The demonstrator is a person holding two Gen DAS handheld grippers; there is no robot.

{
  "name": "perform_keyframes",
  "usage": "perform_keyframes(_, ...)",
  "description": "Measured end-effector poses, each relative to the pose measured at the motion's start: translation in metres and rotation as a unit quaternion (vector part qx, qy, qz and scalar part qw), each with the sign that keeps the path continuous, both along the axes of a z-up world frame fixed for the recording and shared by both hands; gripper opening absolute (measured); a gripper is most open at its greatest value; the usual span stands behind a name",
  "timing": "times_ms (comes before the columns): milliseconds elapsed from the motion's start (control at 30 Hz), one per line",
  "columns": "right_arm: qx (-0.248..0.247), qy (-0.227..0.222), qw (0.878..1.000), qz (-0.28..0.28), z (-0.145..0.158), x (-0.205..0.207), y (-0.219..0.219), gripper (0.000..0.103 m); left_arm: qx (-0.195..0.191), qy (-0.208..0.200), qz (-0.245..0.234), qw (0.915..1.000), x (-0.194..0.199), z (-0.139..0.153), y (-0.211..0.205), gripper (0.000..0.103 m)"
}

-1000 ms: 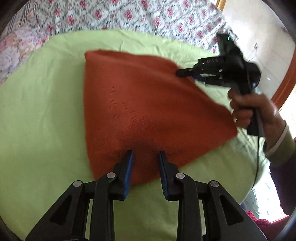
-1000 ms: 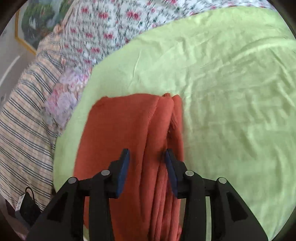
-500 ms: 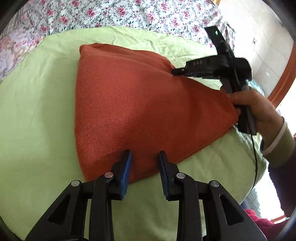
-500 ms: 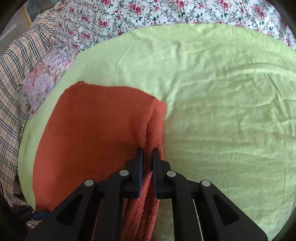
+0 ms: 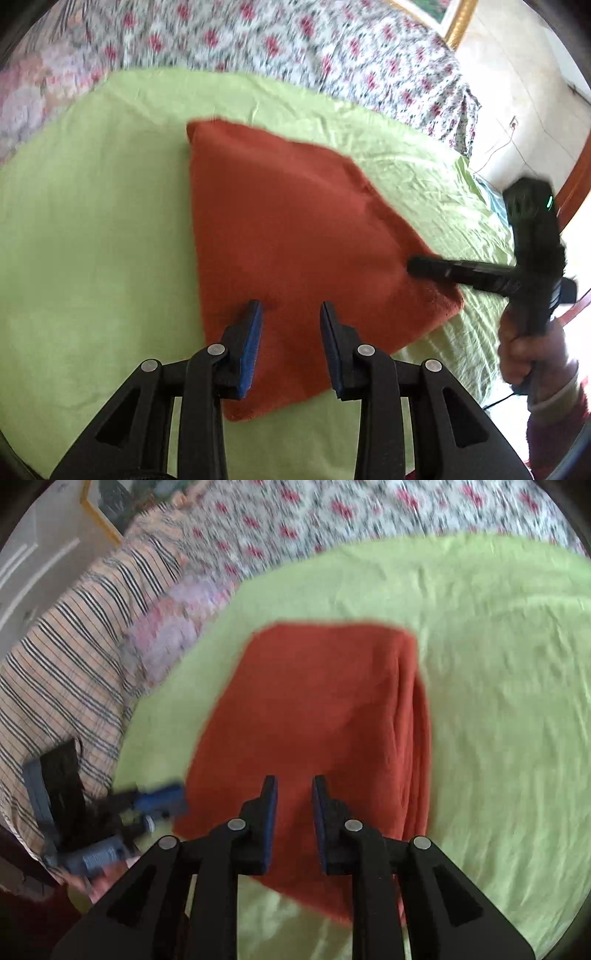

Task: Fold small clothes

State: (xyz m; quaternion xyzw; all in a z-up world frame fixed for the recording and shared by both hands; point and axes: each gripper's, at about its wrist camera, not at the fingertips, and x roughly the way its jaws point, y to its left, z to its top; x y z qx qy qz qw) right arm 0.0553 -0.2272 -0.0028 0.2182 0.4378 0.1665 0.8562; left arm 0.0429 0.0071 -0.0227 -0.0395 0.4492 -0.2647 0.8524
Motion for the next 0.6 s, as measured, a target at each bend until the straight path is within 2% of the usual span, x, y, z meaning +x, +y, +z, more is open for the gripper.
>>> perform_keyframes(33,-0.035,0.020,0.999,-0.010,-0.014,-0.004,0.000,0.016,0.004,0.013,0.001,0.9999,0.003,-0.009,0.000,0.032)
perform_keyframes(67,-0.050,0.030,0.998,-0.016,-0.024,-0.005,-0.004,0.003,0.010,0.020,0.005,0.9997,0.004,-0.016,0.002,0.030)
perform_keyframes(100,-0.052,0.034,0.998,-0.020,-0.031,-0.006,-0.008,0.000,0.014,0.024,0.006,0.9996,0.005,-0.025,0.001,0.030)
perform_keyframes(200,-0.013,0.035,0.999,-0.037,-0.042,-0.011,-0.025,0.000,0.020,0.010,0.014,0.9997,-0.001,-0.027,0.001,0.030)
perform_keyframes(333,-0.035,0.028,0.998,-0.040,-0.039,-0.014,-0.020,0.000,0.029,0.007,0.016,0.9994,-0.012,-0.027,0.000,0.031)
perform_keyframes(600,-0.021,0.022,0.998,-0.058,-0.041,-0.033,-0.031,0.000,0.022,0.001,0.019,0.9996,-0.037,-0.029,0.013,0.033)
